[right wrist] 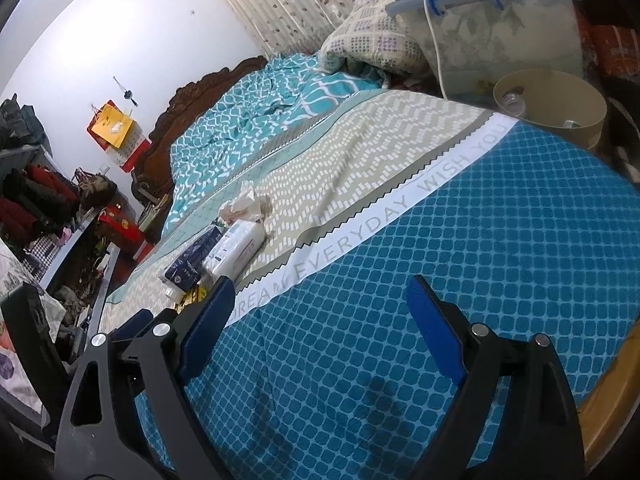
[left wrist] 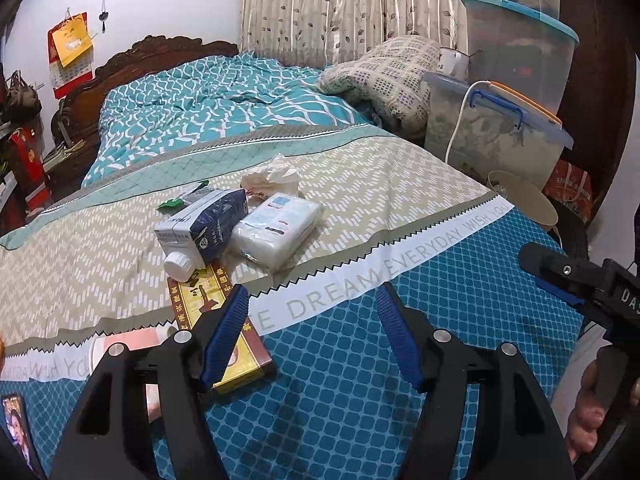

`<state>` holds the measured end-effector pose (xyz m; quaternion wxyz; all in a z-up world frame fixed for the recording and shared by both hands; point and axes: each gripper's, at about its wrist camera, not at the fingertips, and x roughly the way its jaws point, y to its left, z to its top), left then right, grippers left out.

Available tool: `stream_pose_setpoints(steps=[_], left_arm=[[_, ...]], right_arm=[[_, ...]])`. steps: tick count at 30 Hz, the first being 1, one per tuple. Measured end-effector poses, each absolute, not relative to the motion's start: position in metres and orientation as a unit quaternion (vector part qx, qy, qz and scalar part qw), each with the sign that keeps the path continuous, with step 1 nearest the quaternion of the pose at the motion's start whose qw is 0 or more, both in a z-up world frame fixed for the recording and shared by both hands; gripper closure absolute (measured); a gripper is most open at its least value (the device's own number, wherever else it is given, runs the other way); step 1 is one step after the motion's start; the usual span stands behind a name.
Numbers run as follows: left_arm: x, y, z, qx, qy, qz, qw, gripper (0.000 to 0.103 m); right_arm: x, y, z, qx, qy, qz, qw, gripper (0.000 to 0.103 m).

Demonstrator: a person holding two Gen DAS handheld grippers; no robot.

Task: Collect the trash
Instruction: 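Move both tools back toward the remaining trash on the bed, then grasp the yellow box with the right tool while the left tool grasps the pink cup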

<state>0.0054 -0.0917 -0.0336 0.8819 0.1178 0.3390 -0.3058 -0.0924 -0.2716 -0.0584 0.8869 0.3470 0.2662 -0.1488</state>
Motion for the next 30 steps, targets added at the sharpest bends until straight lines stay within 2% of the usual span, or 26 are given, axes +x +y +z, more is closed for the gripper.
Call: stream_pose_setpoints(steps=[13,20,25,30], left_arm=[[0.010,-0.072,-0.039,0.094,0.356,-0.313,0.875,0.039],[0.017,0.001,-0.043,0.032,0.380,-0.301,0.874,0.039],[0.041,0.063,-0.049,-0.017,0.403,-0.234,0.885,0.040],[0.068,0.091,-0.061,-0.065,0.437,-0.226,0.868,0.044]], right_arm=[[-0.074,-0.261,-0.063,0.330,0.288,-0.130,0.890,0.016],[-0.062,-0.247,-0.065,0.307,0.299,-0.116,0.896,0.017],[-0.040,-0.226,-0.069,0.276,0.323,-0.071,0.902,0.026],[-0.008,-0.197,-0.074,0.250,0.360,0.007,0.899,0.045]])
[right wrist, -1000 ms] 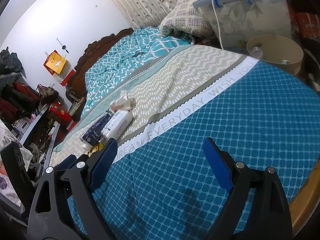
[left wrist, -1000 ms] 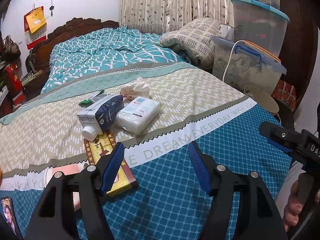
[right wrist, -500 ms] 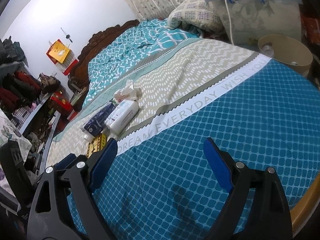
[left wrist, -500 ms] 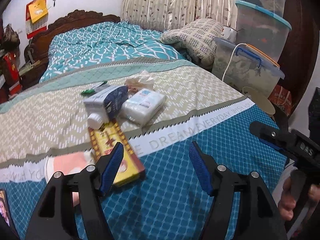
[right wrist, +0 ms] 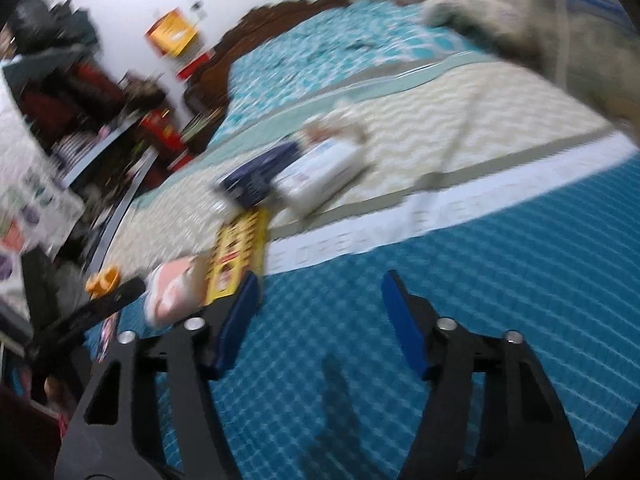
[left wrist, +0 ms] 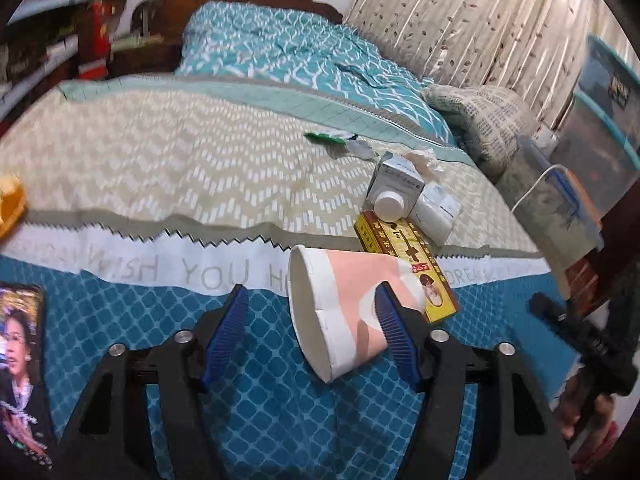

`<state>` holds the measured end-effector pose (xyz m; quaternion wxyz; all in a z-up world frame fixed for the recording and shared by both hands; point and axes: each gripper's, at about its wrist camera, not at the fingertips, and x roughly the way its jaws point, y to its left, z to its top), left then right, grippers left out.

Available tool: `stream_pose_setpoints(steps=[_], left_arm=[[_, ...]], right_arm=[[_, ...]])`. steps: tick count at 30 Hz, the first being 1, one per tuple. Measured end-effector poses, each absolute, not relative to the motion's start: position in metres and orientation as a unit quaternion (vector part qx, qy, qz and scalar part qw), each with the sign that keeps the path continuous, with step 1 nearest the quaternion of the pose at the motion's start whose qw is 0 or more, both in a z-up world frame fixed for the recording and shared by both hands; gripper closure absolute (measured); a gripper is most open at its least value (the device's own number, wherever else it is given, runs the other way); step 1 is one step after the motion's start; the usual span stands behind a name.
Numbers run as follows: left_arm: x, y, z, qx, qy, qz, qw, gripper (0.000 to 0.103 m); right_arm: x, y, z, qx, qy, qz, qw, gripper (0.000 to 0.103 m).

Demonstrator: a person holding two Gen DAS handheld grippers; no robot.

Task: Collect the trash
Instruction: 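Grasp the yellow box with the right tool while the left tool grasps the pink cup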

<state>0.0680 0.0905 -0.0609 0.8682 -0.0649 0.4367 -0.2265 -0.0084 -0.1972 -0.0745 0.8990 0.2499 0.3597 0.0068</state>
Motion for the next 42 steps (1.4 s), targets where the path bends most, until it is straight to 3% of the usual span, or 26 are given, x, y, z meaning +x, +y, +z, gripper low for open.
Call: stream_pose_setpoints(steps=[4,7,9,11,17,19,30,42], left_arm=[[0.082,0.087,-0.071,-0.075,0.457,-0.246,0.851,0.043],[0.095,0.083,-0.072,-0.081,0.464,-0.258,0.844,0.035],[0.103,0.081,-0.073,-0.088,0.468,-0.268,0.838,0.030],[0.109,0.077,-0.075,-0.088,0.470,-0.271,0.835,0.030],[0.120,0.071,-0.076,-0.092,0.473,-0.279,0.831,0.030],[0.124,0.068,-0.076,-0.091,0.473,-0.289,0.828,0.023],[0.123,0.059,-0.088,-0.107,0.494,-0.299,0.809,0.022],[0.052,0.033,-0.092,-0.105,0.517,-0.356,0.772,0.022]], right_arm=[[0.018,-0.176,-0.081,0.219,0.386,0.036,0.895,0.048],[0.036,-0.155,-0.085,0.185,0.404,0.051,0.894,0.045],[0.046,-0.136,-0.086,0.157,0.412,0.066,0.895,0.024],[0.051,-0.121,-0.086,0.131,0.411,0.076,0.899,0.020],[0.068,-0.074,-0.099,-0.002,0.427,0.085,0.900,0.021],[0.069,-0.074,-0.103,-0.013,0.431,0.089,0.898,0.037],[0.009,-0.127,-0.093,0.031,0.412,0.066,0.908,0.038],[-0.026,-0.159,-0.091,0.036,0.408,0.021,0.912,0.038]])
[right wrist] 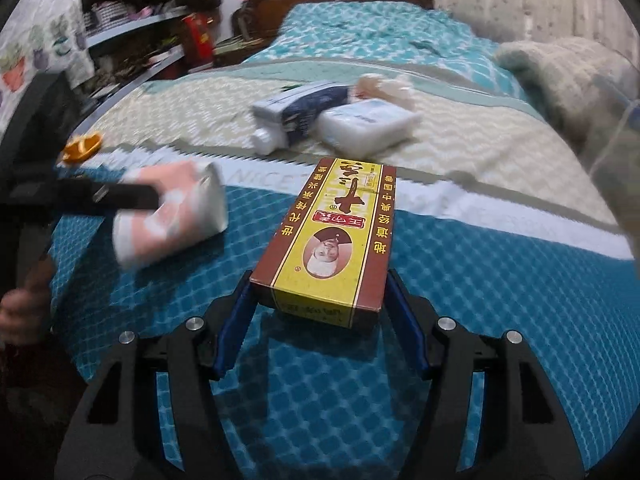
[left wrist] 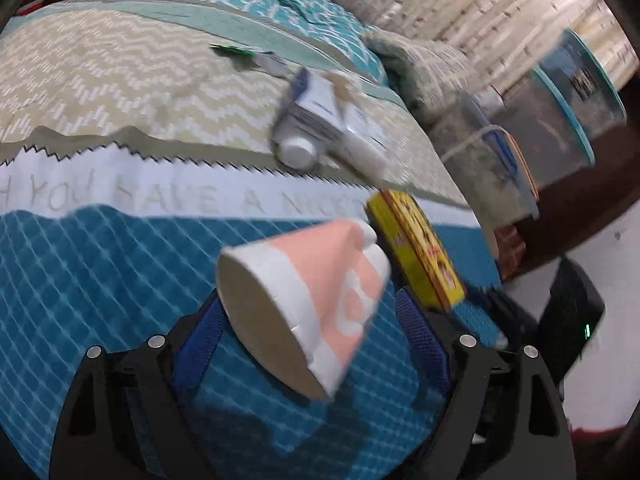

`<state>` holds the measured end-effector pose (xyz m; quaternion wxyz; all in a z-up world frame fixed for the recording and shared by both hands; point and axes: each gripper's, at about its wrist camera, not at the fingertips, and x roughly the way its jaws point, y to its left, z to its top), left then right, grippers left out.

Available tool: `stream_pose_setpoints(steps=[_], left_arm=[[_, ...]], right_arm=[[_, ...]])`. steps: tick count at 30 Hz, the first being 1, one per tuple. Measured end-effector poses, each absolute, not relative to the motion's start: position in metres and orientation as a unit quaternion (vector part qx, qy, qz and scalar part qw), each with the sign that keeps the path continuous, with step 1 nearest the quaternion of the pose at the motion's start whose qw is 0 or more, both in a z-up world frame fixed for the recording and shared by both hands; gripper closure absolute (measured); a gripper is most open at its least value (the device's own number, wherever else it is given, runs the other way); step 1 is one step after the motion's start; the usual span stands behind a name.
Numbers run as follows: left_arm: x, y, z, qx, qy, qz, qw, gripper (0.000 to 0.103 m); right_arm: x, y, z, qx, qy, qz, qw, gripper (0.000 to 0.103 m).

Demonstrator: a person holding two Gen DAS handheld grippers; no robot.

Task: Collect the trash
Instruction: 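Grasp the yellow box with the right tool while the left tool grasps the pink cup, then carry the yellow box and pink cup to the beige wastebasket and release both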

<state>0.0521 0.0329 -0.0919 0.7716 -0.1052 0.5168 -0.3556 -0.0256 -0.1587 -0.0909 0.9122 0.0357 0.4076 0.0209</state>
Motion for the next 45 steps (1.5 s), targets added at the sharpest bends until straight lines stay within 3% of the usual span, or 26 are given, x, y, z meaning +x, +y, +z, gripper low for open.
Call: stream_pose_setpoints(steps=[11,13,15,17,21,33,45], left_arm=[[0.040,0.034,-0.080,-0.107,0.508,-0.360,0.775,0.026],[0.040,0.028,-0.082,-0.096,0.510,-0.363,0.774,0.035],[0.039,0.021,-0.085,-0.088,0.515,-0.367,0.770,0.059],[0.039,0.013,-0.091,-0.080,0.523,-0.368,0.764,0.066],[0.037,-0.003,-0.089,-0.072,0.523,-0.381,0.759,0.092],[0.039,-0.102,-0.053,-0.019,0.494,-0.454,0.741,0.095],[0.046,-0.303,-0.039,0.077,0.491,-0.514,0.699,0.100]], right_arm=[[-0.031,-0.167,-0.096,0.052,0.408,0.011,0.912,0.038],[-0.031,-0.167,-0.097,0.054,0.407,0.012,0.912,0.038],[-0.032,-0.167,-0.098,0.057,0.407,0.011,0.912,0.038],[-0.034,-0.168,-0.099,0.059,0.407,0.010,0.911,0.038],[-0.038,-0.169,-0.097,0.050,0.397,0.001,0.916,0.038],[-0.083,-0.234,-0.083,0.052,0.327,-0.118,0.936,0.039],[-0.125,-0.381,-0.092,0.182,0.301,-0.212,0.912,0.039]])
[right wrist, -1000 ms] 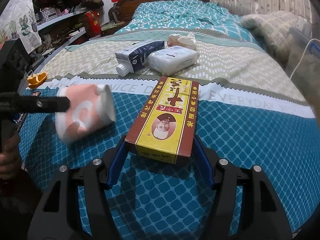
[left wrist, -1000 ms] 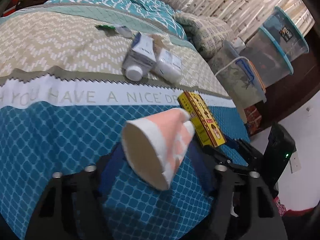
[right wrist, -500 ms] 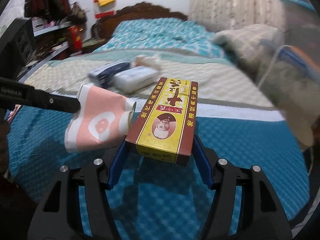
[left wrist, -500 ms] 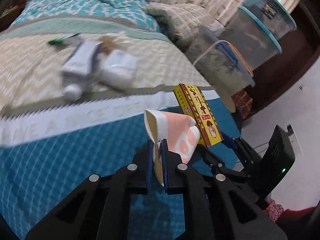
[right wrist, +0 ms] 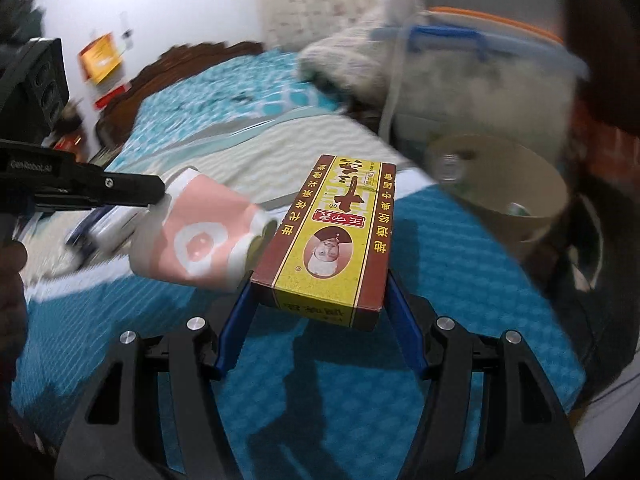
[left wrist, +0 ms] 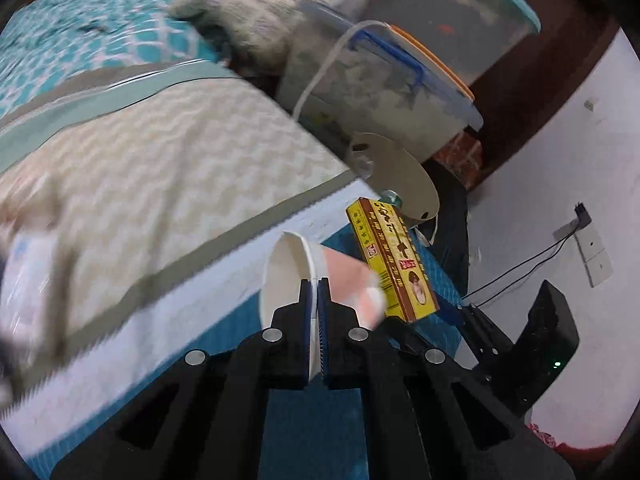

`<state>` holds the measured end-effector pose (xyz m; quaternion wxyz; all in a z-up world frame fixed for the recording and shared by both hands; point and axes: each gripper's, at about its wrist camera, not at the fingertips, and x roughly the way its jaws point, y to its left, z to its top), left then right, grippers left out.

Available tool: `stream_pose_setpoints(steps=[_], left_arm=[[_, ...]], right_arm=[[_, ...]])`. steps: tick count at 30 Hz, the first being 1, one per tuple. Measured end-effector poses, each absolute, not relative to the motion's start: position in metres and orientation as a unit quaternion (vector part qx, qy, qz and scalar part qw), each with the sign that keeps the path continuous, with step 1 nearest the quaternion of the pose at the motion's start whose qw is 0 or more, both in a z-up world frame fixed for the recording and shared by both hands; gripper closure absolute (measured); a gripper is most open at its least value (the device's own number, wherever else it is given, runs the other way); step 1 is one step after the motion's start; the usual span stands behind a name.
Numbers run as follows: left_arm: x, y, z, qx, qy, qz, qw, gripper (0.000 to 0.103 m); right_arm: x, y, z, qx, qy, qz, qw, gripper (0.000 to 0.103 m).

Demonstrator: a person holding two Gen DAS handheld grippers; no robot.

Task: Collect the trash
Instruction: 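Carry the yellow box and pink cup to the beige wastebasket and release both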

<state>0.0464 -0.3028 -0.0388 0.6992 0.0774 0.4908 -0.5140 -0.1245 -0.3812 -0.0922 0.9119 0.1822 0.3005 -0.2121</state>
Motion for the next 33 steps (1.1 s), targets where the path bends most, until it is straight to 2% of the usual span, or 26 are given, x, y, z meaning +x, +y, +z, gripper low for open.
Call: stream_pose_setpoints(steps=[19,22,23,24,25,33], left_arm=[[0.042,-0.513,-0.034,0.143,0.482,-0.552,0.666,0.100],[0.037,-0.556,-0.034,0.158,0.478,-0.551,0.666,0.099],[0.035,-0.569,-0.037,0.165,0.479,-0.544,0.668,0.091],[0.033,-0.580,-0.039,0.172,0.480,-0.539,0.670,0.075],[0.032,-0.584,-0.040,0.176,0.477,-0.538,0.672,0.071],[0.022,-0.545,-0.045,0.186,0.465,-0.547,0.671,0.070]], right_arm=[[-0.158,-0.544,-0.105,0.272,0.269,-0.302,0.873,0.038],[-0.153,-0.563,-0.109,0.291,0.284,-0.303,0.861,0.030],[-0.153,-0.567,-0.109,0.296,0.282,-0.308,0.859,0.025],[-0.154,-0.567,-0.108,0.296,0.275,-0.312,0.860,0.025],[-0.157,-0.566,-0.106,0.293,0.266,-0.318,0.862,0.025],[-0.174,-0.529,-0.104,0.277,0.238,-0.323,0.873,0.025]])
